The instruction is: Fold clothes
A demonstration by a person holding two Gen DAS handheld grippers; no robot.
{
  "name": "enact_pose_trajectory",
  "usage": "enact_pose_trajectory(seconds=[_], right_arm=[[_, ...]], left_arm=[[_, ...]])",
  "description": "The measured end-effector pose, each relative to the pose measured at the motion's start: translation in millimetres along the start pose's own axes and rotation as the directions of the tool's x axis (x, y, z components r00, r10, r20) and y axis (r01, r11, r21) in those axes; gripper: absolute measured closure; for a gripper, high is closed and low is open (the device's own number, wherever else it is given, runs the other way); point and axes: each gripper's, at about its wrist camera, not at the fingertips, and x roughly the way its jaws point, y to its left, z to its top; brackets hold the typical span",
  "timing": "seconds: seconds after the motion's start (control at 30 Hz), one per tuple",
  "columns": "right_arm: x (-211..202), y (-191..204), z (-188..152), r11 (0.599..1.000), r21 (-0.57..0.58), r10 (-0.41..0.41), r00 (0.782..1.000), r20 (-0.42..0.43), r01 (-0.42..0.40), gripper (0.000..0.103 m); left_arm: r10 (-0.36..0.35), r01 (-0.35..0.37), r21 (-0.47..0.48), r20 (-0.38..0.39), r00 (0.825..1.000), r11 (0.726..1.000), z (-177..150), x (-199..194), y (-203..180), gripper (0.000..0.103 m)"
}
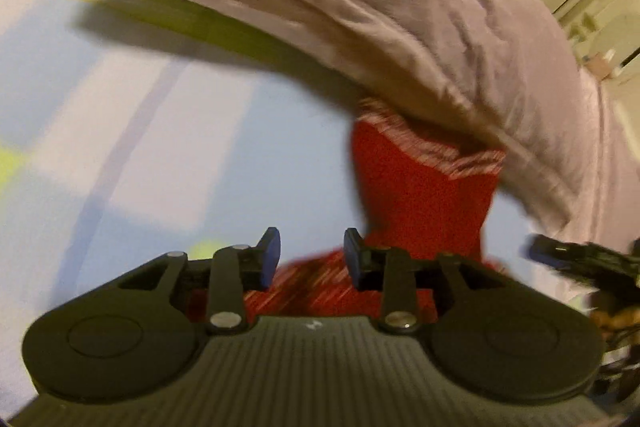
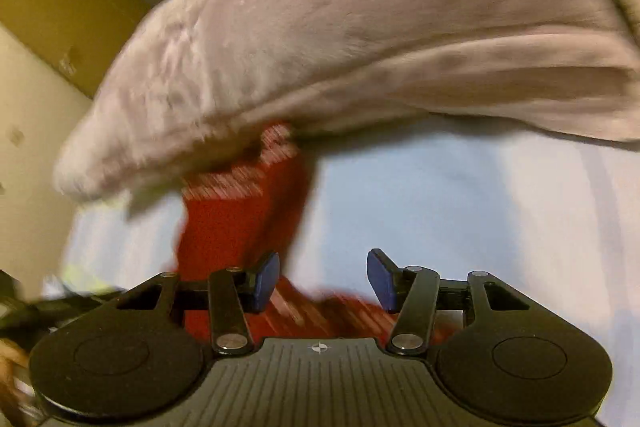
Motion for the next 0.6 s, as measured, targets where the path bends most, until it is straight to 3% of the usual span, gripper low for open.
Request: enact_pose_trajectory(seconds=[0.1,0.23,0.3,0.33,0.4,0.47,0.6], right_arm=[[33.6,8.4,25.0,0.999,0.018,0.027,1.000,0.006,-0.027,0.050],[63.8,20.2,43.4,1.000,-0.022,-0.006,1.000,0.017,0.006,0.050],[72.3,24.0,45.4,0.998,-0.060,-0.034,0.999,0.018,0.035,0.093],[74.7,24.3,45.7,0.997,-0.066,-0.049,0.999,0.017,0.050,0.094],[69.6,22.5,44.2,0.997,-0.061,-0.034,0.999,0.040,0.036,0.098],[50.7,22.9,39.2,0.997,-0.075,0.012,0.997,0.074,-0.006,0.098],[-22.0,26.2,11.6,0.978,-0.151,0.171,0.970,0.172,-0.146,0.098]], left_arm=[[-0.045,0.045,-0.007,-0.001,0.999,0.999,22.5,37.8,-14.7,0.070],[-0.066,0.066,-0.043,0.015,0.998,0.997,38.0,72.3,-24.9,0.066],[-0.062,0.063,-0.055,0.019,0.998,0.997,39.9,84.1,-27.3,0.072],[-0.061,0.063,-0.049,0.029,0.998,0.997,39.9,85.7,-28.3,0.093],[-0.079,0.080,-0.007,0.066,0.995,0.997,38.6,76.0,-31.3,0.100],[-0.148,0.142,0.052,0.151,0.977,0.988,32.0,48.3,-34.7,0.100],[-0.299,0.251,0.196,0.272,0.915,0.948,-7.6,-32.6,-40.3,0.100]])
